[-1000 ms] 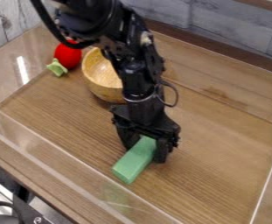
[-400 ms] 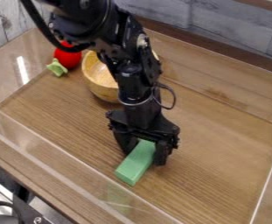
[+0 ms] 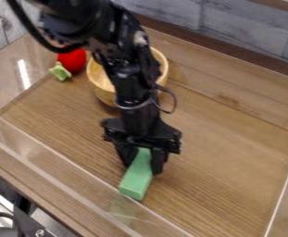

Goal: Put the green stick in the brown bowl

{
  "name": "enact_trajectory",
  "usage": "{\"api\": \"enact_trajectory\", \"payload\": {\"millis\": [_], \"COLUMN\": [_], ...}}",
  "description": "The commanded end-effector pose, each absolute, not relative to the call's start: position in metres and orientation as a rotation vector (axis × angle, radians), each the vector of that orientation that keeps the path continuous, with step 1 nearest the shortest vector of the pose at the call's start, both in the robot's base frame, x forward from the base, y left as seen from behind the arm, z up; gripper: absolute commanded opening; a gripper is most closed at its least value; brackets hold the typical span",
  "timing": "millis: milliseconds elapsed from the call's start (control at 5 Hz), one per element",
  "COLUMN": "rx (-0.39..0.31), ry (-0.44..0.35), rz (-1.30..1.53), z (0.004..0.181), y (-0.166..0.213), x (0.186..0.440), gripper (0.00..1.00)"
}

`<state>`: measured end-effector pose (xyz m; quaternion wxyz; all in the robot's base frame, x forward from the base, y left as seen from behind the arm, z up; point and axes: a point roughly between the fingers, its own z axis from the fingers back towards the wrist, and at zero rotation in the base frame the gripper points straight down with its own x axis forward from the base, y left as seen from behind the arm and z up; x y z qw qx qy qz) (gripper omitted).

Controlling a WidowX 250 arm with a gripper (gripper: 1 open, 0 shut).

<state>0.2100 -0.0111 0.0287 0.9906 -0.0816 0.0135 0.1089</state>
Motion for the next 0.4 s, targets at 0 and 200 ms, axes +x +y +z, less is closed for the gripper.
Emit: {"api": "enact_trajectory", "payload": {"millis": [0, 200], "rx": [-0.175, -0.199], "ry": [-0.043, -0.071], "rz": [0.255, 0.345], "z": [0.073, 0.098], "y": [0.006, 0.021], "x": [0.220, 0.236], "gripper": [0.00, 0.00]}}
